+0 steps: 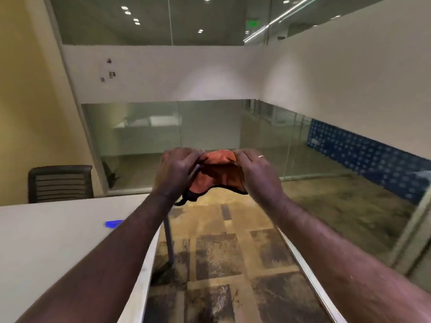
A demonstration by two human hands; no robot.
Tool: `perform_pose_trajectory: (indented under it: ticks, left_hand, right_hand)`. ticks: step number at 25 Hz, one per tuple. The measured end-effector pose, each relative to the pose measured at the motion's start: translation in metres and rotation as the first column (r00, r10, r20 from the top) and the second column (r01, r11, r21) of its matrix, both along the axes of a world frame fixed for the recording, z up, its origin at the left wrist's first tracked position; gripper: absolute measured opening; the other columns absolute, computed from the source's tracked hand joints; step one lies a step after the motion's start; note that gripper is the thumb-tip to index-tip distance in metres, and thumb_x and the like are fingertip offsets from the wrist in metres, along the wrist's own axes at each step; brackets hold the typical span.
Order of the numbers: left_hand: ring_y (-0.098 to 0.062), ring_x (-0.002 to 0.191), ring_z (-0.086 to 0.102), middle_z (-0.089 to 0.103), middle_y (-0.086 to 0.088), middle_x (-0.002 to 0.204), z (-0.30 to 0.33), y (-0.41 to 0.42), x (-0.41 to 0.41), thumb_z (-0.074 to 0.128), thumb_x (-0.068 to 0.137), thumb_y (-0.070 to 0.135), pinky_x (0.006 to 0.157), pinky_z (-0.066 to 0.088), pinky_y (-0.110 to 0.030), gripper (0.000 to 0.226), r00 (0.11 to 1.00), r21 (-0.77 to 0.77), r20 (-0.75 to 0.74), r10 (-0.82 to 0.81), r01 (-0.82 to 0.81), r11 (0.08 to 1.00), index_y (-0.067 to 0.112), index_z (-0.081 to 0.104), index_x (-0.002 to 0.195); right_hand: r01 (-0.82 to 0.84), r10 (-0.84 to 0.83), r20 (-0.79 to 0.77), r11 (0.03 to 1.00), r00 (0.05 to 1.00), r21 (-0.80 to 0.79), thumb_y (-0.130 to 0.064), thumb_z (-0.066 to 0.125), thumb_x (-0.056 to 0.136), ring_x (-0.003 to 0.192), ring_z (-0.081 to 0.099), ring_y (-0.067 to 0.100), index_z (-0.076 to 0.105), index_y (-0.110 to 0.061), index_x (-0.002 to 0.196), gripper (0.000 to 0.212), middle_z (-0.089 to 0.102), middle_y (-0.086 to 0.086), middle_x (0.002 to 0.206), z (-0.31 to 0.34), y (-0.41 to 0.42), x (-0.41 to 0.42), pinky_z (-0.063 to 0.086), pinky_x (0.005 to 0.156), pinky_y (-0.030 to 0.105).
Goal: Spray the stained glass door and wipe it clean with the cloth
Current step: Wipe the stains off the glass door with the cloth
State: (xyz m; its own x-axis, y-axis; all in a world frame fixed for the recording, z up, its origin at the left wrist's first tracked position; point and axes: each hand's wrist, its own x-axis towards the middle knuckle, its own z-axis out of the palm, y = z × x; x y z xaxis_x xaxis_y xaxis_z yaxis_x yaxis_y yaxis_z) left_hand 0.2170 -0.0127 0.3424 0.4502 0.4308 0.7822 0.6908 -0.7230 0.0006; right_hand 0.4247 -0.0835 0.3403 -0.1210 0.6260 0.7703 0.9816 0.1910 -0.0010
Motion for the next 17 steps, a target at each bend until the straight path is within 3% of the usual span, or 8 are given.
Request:
perform_pose_trajectory:
  ticks: [3,8,13,17]
  left_hand:
    - [-0.037,0.090,0.066,0.072,-0.015,0.099,0.022,0.005,0.061,0.070,0.080,0.010,0.077,0.053,-0.043,0.029,0.983,0.039,0.032,-0.181,0.180,0.983,0.006,0.072,0.109]
    - [-0.036,0.098,0.063,0.069,-0.015,0.104,0.035,-0.006,0.157,0.059,0.086,0.019,0.081,0.050,-0.040,0.031,0.909,0.012,0.114,-0.402,0.403,0.915,0.009,0.070,0.114]
    - [-0.035,0.092,0.064,0.069,-0.016,0.098,0.043,-0.053,0.257,0.069,0.082,0.007,0.077,0.047,-0.033,0.028,0.785,0.058,0.103,-0.612,0.609,0.791,0.005,0.071,0.109]
    - [-0.035,0.095,0.064,0.071,-0.015,0.102,0.055,-0.099,0.337,0.051,0.088,0.029,0.079,0.054,-0.038,0.038,0.679,0.048,0.088,-0.728,0.727,0.684,0.005,0.070,0.111]
  right_hand:
    - [0.164,-0.164,0.014,0.986,0.986,0.019,-0.005,0.064,0.082,0.093,0.062,0.032,0.058,-0.008,0.123,0.041,0.063,0.012,0.113,0.026,-0.025,0.044,0.053,0.073,0.040]
    - [0.405,-0.406,0.014,0.913,0.914,0.059,0.000,0.061,0.083,0.102,0.060,0.034,0.055,-0.004,0.128,0.046,0.062,0.016,0.118,0.044,-0.077,0.107,0.055,0.081,0.042]
    - [0.598,-0.606,0.027,0.790,0.795,0.133,0.006,0.068,0.072,0.097,0.062,0.033,0.059,-0.002,0.120,0.049,0.066,0.016,0.109,0.047,-0.148,0.175,0.054,0.077,0.037]
    - [0.713,-0.727,0.009,0.677,0.687,0.183,0.005,0.073,0.069,0.091,0.064,0.032,0.060,-0.002,0.117,0.051,0.067,0.016,0.105,0.051,-0.205,0.235,0.055,0.073,0.036]
